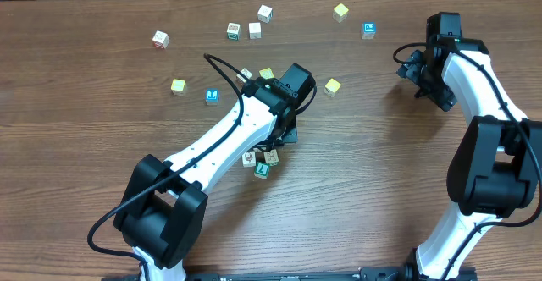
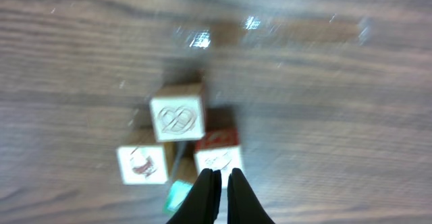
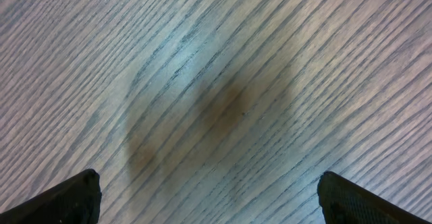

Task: Form a circle

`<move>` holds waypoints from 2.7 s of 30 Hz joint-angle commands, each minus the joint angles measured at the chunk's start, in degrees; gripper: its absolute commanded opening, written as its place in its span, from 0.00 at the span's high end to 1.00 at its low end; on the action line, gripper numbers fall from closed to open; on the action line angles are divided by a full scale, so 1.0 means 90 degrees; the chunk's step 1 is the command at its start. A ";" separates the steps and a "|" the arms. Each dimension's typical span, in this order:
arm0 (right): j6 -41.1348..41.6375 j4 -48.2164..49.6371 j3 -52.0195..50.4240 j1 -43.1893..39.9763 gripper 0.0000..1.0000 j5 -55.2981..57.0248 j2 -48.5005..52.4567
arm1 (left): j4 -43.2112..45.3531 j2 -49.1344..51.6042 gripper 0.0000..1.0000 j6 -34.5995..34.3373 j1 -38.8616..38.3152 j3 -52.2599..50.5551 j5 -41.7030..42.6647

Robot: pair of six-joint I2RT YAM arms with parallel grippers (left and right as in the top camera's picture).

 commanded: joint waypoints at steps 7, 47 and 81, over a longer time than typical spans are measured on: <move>-0.0005 0.0029 0.0002 0.0017 0.00 0.0022 -0.0168 | -0.1392 0.0046 0.96 0.0911 0.0017 0.0075 -0.0027; -0.0005 0.0029 0.0002 0.0017 0.00 0.0022 -0.0168 | 0.0036 0.0049 0.96 0.1377 -0.0073 -0.1486 -0.0704; -0.0005 0.0029 0.0002 0.0017 0.00 0.0022 -0.0168 | -0.0005 0.0049 0.96 0.1996 -0.0078 -0.1486 0.0034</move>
